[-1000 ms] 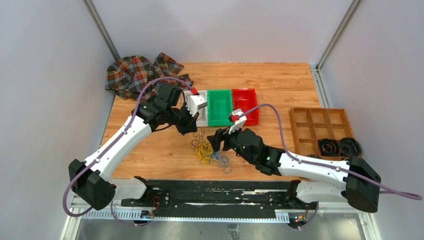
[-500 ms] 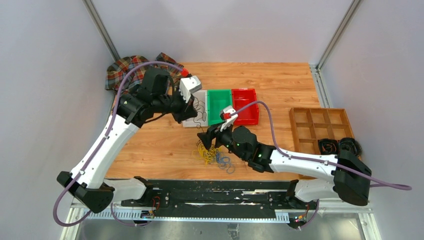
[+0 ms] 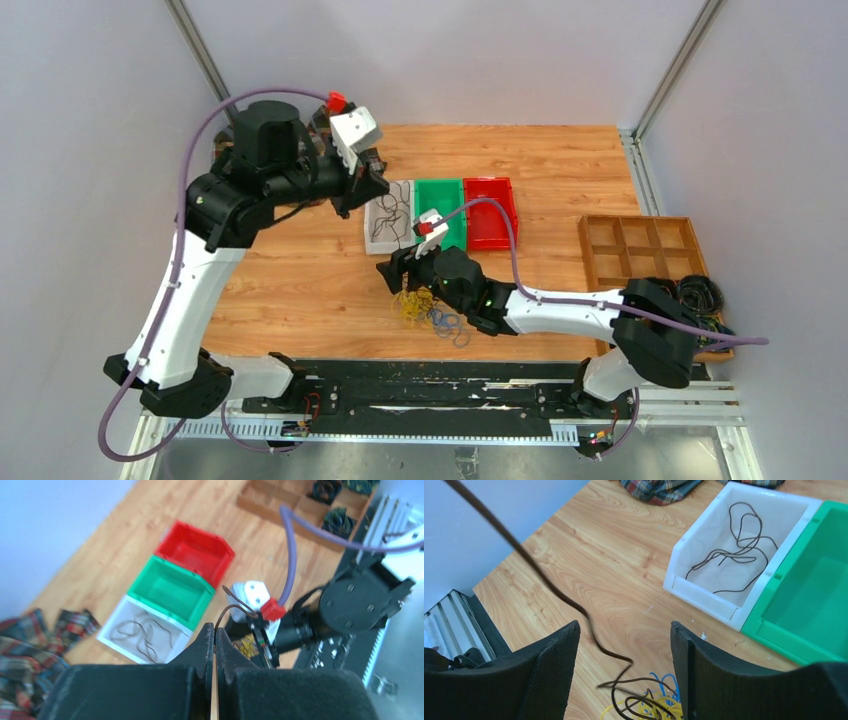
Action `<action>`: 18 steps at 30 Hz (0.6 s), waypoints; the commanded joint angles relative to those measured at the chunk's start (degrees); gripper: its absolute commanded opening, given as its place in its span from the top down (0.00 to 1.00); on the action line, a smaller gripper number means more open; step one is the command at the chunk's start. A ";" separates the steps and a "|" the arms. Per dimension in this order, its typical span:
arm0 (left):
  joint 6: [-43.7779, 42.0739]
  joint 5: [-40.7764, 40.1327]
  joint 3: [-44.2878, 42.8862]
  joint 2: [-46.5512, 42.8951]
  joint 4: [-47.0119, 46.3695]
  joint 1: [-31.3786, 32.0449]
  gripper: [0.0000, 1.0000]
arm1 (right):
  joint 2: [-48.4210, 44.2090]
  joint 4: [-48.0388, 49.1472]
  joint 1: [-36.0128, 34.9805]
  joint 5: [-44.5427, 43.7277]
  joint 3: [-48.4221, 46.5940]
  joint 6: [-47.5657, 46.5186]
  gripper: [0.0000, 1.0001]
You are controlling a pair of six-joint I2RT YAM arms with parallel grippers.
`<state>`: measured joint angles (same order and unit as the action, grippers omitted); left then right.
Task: Untangle the cables
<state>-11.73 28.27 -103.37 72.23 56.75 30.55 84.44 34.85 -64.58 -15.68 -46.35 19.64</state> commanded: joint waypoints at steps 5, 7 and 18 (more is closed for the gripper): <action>-2.50 -6.79 -20.30 3.87 -0.30 0.30 0.99 | 3.39 4.18 -0.45 1.10 0.47 4.13 0.38; -2.85 -7.48 -24.71 5.21 -0.33 0.30 0.99 | 3.97 4.17 -0.46 1.47 0.70 4.66 0.39; -5.37 -14.85 -35.28 5.65 -13.55 0.30 1.00 | 5.67 4.96 -0.46 0.51 6.13 7.66 0.47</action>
<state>-15.53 17.17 -137.51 79.07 51.90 30.57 89.19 37.93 -64.58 -14.57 -42.02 25.32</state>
